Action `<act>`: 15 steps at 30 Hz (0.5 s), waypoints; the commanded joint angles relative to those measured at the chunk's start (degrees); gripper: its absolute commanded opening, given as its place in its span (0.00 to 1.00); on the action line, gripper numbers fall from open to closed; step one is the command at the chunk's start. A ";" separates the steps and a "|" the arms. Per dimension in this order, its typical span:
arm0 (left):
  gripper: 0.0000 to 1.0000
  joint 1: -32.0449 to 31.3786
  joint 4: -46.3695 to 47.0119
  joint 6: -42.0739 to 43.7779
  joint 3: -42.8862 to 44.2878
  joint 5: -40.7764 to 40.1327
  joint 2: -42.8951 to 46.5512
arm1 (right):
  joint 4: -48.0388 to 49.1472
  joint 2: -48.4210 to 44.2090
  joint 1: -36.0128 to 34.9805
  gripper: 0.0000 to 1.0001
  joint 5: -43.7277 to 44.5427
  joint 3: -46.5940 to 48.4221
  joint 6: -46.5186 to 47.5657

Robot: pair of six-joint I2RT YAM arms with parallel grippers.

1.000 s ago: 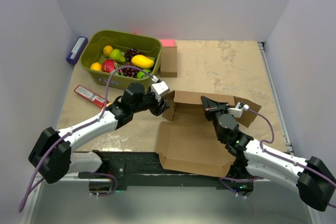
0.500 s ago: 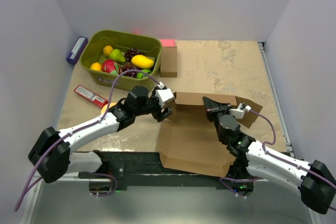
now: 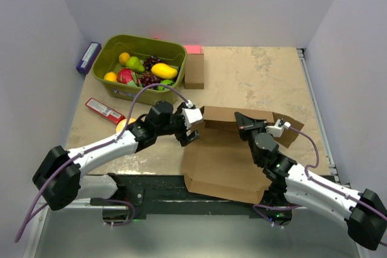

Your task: Fold the paper box

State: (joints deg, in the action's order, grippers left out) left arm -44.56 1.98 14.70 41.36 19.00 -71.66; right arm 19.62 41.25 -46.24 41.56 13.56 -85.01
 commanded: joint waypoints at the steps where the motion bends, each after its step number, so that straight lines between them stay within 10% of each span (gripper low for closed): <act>1: 0.86 -1.15 -1.19 1.39 0.12 1.31 0.11 | -6.43 1.55 0.97 0.00 2.39 -0.29 4.68; 15: 0.64 -3.87 8.21 -4.94 -0.84 -8.26 -3.13 | -4.15 8.14 0.98 0.00 -0.16 3.14 8.11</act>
State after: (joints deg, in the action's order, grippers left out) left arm -46.96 5.13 12.62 41.36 14.94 -73.58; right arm 21.63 47.31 -45.25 41.41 16.38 -82.78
